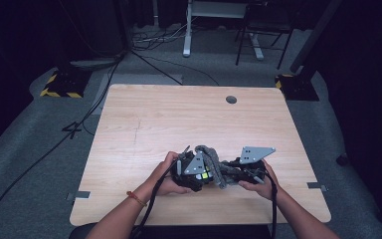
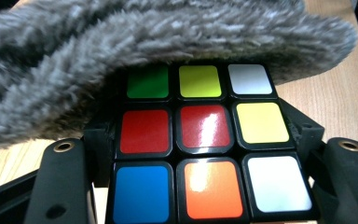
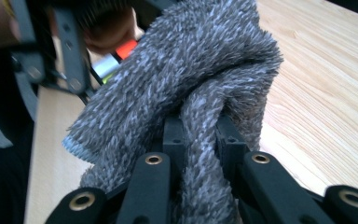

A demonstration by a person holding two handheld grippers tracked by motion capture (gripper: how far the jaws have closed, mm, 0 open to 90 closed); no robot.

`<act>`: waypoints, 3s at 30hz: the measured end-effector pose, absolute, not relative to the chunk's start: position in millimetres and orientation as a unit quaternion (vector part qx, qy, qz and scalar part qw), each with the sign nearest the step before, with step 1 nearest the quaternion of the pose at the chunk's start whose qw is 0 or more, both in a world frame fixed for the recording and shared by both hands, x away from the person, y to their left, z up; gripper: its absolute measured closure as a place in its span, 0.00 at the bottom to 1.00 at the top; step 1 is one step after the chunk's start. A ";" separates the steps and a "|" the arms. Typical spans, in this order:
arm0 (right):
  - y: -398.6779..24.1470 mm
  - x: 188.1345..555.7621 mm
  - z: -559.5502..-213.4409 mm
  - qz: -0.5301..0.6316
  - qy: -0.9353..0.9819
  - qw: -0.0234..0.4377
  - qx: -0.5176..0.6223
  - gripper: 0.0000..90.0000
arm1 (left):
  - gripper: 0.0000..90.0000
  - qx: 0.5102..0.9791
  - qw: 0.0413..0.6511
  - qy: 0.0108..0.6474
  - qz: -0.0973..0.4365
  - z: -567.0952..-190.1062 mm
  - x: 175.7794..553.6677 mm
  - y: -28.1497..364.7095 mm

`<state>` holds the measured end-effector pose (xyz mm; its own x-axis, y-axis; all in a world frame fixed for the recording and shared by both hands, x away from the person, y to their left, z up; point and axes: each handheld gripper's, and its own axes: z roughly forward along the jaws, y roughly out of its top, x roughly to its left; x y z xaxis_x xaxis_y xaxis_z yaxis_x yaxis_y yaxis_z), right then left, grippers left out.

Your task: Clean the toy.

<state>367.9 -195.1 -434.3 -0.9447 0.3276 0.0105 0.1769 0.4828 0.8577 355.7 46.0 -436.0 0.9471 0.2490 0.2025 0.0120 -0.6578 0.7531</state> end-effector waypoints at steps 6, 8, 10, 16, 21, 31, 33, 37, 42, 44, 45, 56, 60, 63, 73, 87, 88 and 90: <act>-189.8 373.4 -452.2 0.443 0.880 0.068 0.157 0.87 | 0.37 0.887 0.434 0.072 0.140 -429.2 354.9 50.2; -187.9 373.6 -455.8 0.439 0.883 0.062 0.157 0.87 | 0.37 0.888 0.433 0.070 0.140 -428.4 355.2 50.8; -187.8 372.7 -453.7 0.441 0.882 0.067 0.154 0.87 | 0.37 0.886 0.438 0.073 0.135 -428.9 355.6 51.5; -194.0 367.2 -433.6 0.489 0.857 0.074 0.145 0.87 | 0.37 0.889 0.432 0.069 0.135 -429.6 354.7 50.4; -196.0 365.7 -428.2 0.503 0.849 0.078 0.143 0.87 | 0.37 0.889 0.432 0.067 0.136 -429.5 353.5 48.5; -186.3 372.4 -451.0 0.447 0.877 0.074 0.162 0.87 | 0.37 0.879 0.454 0.063 0.132 -421.6 350.7 51.6; -184.8 372.8 -454.0 0.445 0.878 0.065 0.162 0.87 | 0.37 0.876 0.458 0.061 0.139 -419.7 350.5 52.7; -181.3 370.9 -455.9 0.441 0.882 0.060 0.155 0.87 | 0.37 0.875 0.460 0.058 0.138 -418.3 349.8 53.0; -185.7 368.9 -448.9 0.458 0.873 0.061 0.156 0.87 | 0.37 0.871 0.467 0.064 0.137 -417.9 351.4 55.6; -188.5 368.7 -445.9 0.462 0.870 0.066 0.157 0.87 | 0.37 0.873 0.463 0.067 0.141 -418.4 351.9 55.6; -190.1 368.6 -444.5 0.466 0.868 0.067 0.158 0.87 | 0.37 0.874 0.460 0.068 0.145 -418.6 352.3 55.6; -192.3 370.3 -448.5 0.477 0.862 0.030 0.166 0.87 | 0.37 0.862 0.483 0.065 0.141 -416.6 350.0 56.7; -197.1 369.0 -442.7 0.493 0.854 0.037 0.162 0.87 | 0.36 0.867 0.470 0.063 0.151 -417.4 350.1 57.0; -201.0 368.5 -436.4 0.515 0.841 0.031 0.161 0.87 | 0.36 0.876 0.449 0.061 0.163 -419.0 351.0 55.1; -190.5 361.6 -423.9 0.489 0.855 0.088 0.150 0.87 | 0.36 0.889 0.418 0.064 0.176 -424.5 352.9 46.7; -185.7 355.8 -417.8 0.492 0.853 0.108 0.140 0.87 | 0.37 0.897 0.409 0.067 0.157 -429.0 356.2 44.0; -186.5 356.7 -418.4 0.489 0.854 0.110 0.139 0.87 | 0.37 0.893 0.418 0.064 0.155 -427.5 355.3 45.4; -189.9 361.5 -424.2 0.474 0.861 0.112 0.147 0.87 | 0.37 0.887 0.431 0.065 0.154 -424.8 353.6 47.7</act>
